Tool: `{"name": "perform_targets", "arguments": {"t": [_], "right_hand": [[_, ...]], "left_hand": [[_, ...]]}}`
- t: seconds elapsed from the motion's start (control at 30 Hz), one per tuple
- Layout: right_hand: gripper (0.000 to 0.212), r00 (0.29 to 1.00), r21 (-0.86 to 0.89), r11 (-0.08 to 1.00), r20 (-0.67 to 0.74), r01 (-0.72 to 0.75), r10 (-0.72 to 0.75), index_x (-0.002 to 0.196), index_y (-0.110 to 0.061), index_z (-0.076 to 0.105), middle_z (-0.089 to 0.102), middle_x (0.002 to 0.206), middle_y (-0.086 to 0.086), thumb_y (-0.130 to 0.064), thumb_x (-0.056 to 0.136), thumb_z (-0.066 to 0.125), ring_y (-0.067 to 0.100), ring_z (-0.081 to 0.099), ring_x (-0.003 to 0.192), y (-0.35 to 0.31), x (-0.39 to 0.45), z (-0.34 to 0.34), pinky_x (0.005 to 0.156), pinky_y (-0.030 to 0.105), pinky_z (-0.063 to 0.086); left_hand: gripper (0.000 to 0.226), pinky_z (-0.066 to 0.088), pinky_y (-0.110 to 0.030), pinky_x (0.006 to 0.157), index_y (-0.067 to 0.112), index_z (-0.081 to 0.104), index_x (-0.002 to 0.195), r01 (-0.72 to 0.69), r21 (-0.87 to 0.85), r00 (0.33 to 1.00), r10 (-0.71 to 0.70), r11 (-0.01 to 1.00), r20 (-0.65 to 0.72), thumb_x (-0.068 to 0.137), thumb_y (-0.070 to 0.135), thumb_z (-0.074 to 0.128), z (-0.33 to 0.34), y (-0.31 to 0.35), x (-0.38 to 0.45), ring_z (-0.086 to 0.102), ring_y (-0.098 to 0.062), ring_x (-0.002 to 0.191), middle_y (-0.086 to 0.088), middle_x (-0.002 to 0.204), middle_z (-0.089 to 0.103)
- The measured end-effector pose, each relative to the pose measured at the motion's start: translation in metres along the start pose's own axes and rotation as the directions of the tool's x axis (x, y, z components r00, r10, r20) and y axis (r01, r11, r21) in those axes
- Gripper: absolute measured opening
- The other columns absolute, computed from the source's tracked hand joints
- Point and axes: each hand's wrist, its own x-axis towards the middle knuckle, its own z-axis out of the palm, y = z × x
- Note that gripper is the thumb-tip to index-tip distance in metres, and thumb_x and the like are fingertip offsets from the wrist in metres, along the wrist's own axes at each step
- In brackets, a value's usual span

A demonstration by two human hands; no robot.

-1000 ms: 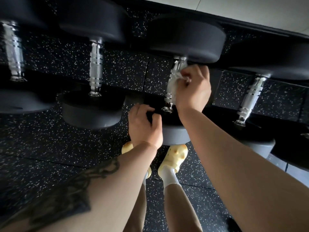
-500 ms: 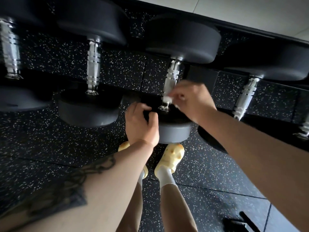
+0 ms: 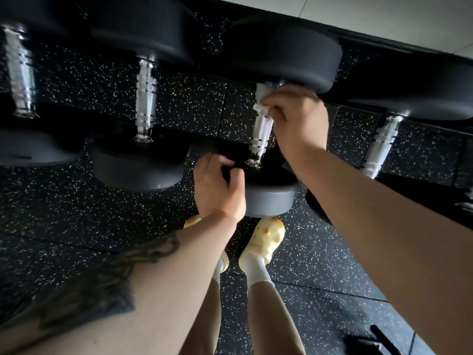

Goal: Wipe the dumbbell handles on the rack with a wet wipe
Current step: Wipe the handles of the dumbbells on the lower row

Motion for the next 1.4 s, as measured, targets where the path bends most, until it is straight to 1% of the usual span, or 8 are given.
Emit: {"name": "perform_targets", "arguments": {"t": [0.17, 0.37, 0.57, 0.73, 0.93, 1.1, 1.23, 1.4], "right_hand": [[0.031, 0.75, -0.245, 0.927, 0.66, 0.285, -0.057, 0.107, -0.045, 0.063, 0.056, 0.117, -0.008, -0.021, 0.09, 0.053, 0.018, 0.054, 0.11, -0.005, -0.029, 0.003, 0.083, 0.032, 0.047], [0.034, 0.957, -0.358, 0.931, 0.287, 0.066, 0.042, 0.113, -0.033, 0.065, 0.061, 0.12, -0.004, -0.015, 0.088, 0.049, 0.025, 0.06, 0.105, -0.017, 0.008, -0.004, 0.08, 0.032, 0.048], [0.032, 0.708, -0.392, 0.874, 0.701, 0.286, 0.083, 0.111, -0.029, 0.064, 0.061, 0.107, 0.007, -0.01, 0.09, 0.05, 0.031, 0.06, 0.1, -0.035, -0.03, 0.005, 0.073, 0.033, 0.045], [0.04, 0.944, -0.351, 0.934, 0.326, 0.064, 0.058, 0.116, -0.037, 0.064, 0.061, 0.124, -0.005, -0.013, 0.088, 0.048, 0.027, 0.062, 0.105, -0.016, 0.013, -0.015, 0.083, 0.033, 0.048], [0.032, 0.721, -0.337, 0.908, 0.69, 0.247, 0.06, 0.112, -0.025, 0.062, 0.055, 0.11, 0.007, -0.007, 0.091, 0.046, 0.03, 0.058, 0.103, -0.03, -0.031, 0.007, 0.078, 0.032, 0.043], [0.048, 0.964, -0.172, 0.982, 0.264, 0.072, -0.024, 0.11, -0.03, 0.069, 0.062, 0.124, -0.012, 0.002, 0.079, 0.051, 0.022, 0.06, 0.11, -0.004, 0.011, 0.0, 0.088, 0.033, 0.051], [0.048, 0.891, -0.153, 0.961, 0.431, 0.229, -0.144, 0.112, -0.021, 0.068, 0.061, 0.125, -0.004, 0.006, 0.077, 0.05, 0.027, 0.058, 0.109, -0.001, -0.013, 0.007, 0.085, 0.04, 0.053], [0.038, 0.998, 0.1, 0.993, -0.008, 0.063, -0.063, 0.097, -0.014, 0.076, 0.07, 0.107, -0.005, 0.005, 0.077, 0.049, 0.013, 0.065, 0.099, 0.021, 0.0, -0.002, 0.091, 0.02, 0.048]], "left_hand": [[0.043, 0.033, -0.021, 0.076, 0.012, 0.062, 0.083, 0.003, 0.004, 1.0, -0.003, 1.0, 0.02, 0.069, 0.039, 0.032, 0.001, -0.001, 0.001, 0.05, -0.021, 0.098, -0.002, 0.097, 0.058], [0.042, 0.033, -0.021, 0.074, 0.014, 0.062, 0.083, 0.014, -0.004, 1.0, -0.014, 1.0, 0.02, 0.069, 0.039, 0.031, -0.001, 0.001, -0.001, 0.049, -0.016, 0.097, 0.001, 0.098, 0.057], [0.04, 0.044, -0.039, 0.078, 0.01, 0.06, 0.081, 0.008, 0.0, 1.0, -0.008, 1.0, 0.022, 0.068, 0.037, 0.035, -0.002, 0.0, 0.002, 0.051, -0.026, 0.096, -0.006, 0.095, 0.058], [0.04, 0.047, -0.04, 0.078, 0.012, 0.062, 0.083, 0.025, -0.016, 1.0, -0.025, 1.0, 0.015, 0.07, 0.036, 0.034, -0.002, 0.001, 0.0, 0.051, -0.022, 0.1, -0.001, 0.099, 0.059], [0.039, 0.044, -0.04, 0.081, 0.011, 0.061, 0.082, 0.01, -0.013, 1.0, -0.01, 1.0, 0.026, 0.069, 0.037, 0.035, -0.002, 0.0, 0.001, 0.05, -0.024, 0.098, -0.005, 0.097, 0.059], [0.038, 0.045, -0.038, 0.081, 0.014, 0.061, 0.083, 0.015, -0.014, 1.0, -0.015, 1.0, 0.023, 0.07, 0.036, 0.034, -0.002, 0.0, 0.001, 0.05, -0.021, 0.099, -0.001, 0.098, 0.058], [0.038, 0.046, -0.04, 0.081, 0.014, 0.062, 0.083, 0.007, -0.016, 1.0, -0.007, 1.0, 0.018, 0.07, 0.036, 0.034, -0.001, -0.001, 0.001, 0.051, -0.022, 0.1, -0.002, 0.099, 0.059], [0.038, 0.046, -0.038, 0.081, 0.014, 0.062, 0.084, 0.013, -0.021, 1.0, -0.012, 1.0, 0.019, 0.07, 0.036, 0.034, 0.0, -0.004, 0.001, 0.05, -0.021, 0.102, 0.0, 0.101, 0.059]]}}
